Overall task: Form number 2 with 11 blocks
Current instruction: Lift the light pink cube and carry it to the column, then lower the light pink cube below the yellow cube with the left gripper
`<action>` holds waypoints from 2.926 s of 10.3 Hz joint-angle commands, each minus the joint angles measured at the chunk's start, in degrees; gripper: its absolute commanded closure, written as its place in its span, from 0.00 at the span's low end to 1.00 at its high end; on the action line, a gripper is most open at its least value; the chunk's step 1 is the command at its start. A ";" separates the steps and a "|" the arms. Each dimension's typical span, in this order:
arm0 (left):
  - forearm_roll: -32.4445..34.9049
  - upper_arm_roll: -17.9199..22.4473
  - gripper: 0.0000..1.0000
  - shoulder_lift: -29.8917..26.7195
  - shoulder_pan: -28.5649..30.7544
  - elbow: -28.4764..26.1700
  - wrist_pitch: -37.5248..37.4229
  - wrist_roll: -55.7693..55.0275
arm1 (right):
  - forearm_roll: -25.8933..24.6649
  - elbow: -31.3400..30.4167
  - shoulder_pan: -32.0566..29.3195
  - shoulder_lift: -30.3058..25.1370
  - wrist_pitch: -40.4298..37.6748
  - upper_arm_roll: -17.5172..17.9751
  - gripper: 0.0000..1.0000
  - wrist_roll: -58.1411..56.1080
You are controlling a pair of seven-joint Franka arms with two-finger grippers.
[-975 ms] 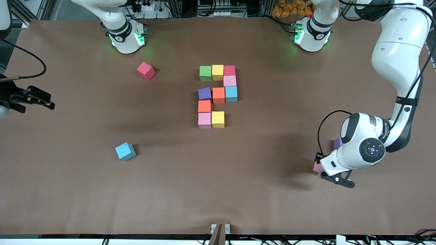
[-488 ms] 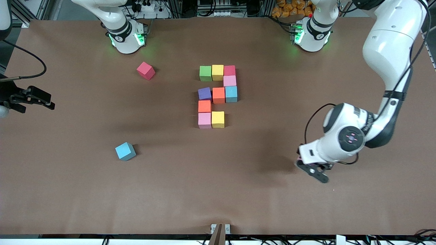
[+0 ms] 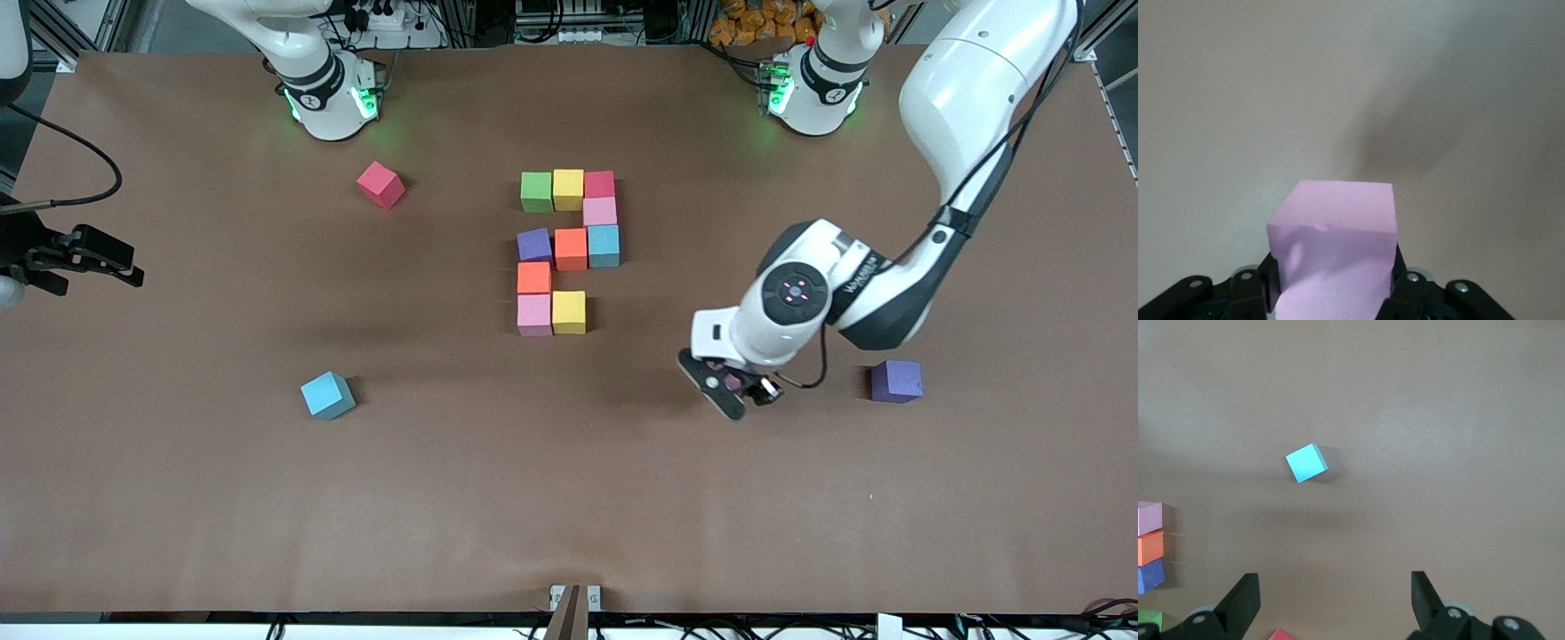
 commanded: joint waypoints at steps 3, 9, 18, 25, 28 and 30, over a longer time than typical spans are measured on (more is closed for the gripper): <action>1.45 -4.58 0.41 -1.53 0.51 -5.42 0.38 6.69 | 0.60 0.96 -0.57 0.46 -0.27 0.30 0.00 -0.66; 7.49 -4.94 0.43 1.01 -7.04 -4.63 0.47 13.58 | 0.60 0.96 -0.57 0.46 -0.27 0.30 0.00 -0.66; 9.27 5.79 0.43 3.74 -22.95 -2.26 2.75 12.70 | 0.60 0.96 -0.66 0.46 -0.35 0.30 0.00 -0.66; 10.23 8.77 0.45 5.06 -27.96 -0.94 3.89 12.70 | 0.52 0.96 -0.66 0.46 -0.53 0.39 0.00 -0.66; 10.41 9.30 0.45 5.06 -28.58 -0.32 3.89 12.70 | 0.60 0.96 -0.66 0.46 -0.44 0.39 0.00 -0.66; 10.32 9.39 0.44 5.06 -28.50 -0.32 3.89 12.61 | 0.60 0.96 -0.66 0.46 -0.53 0.30 0.00 -0.66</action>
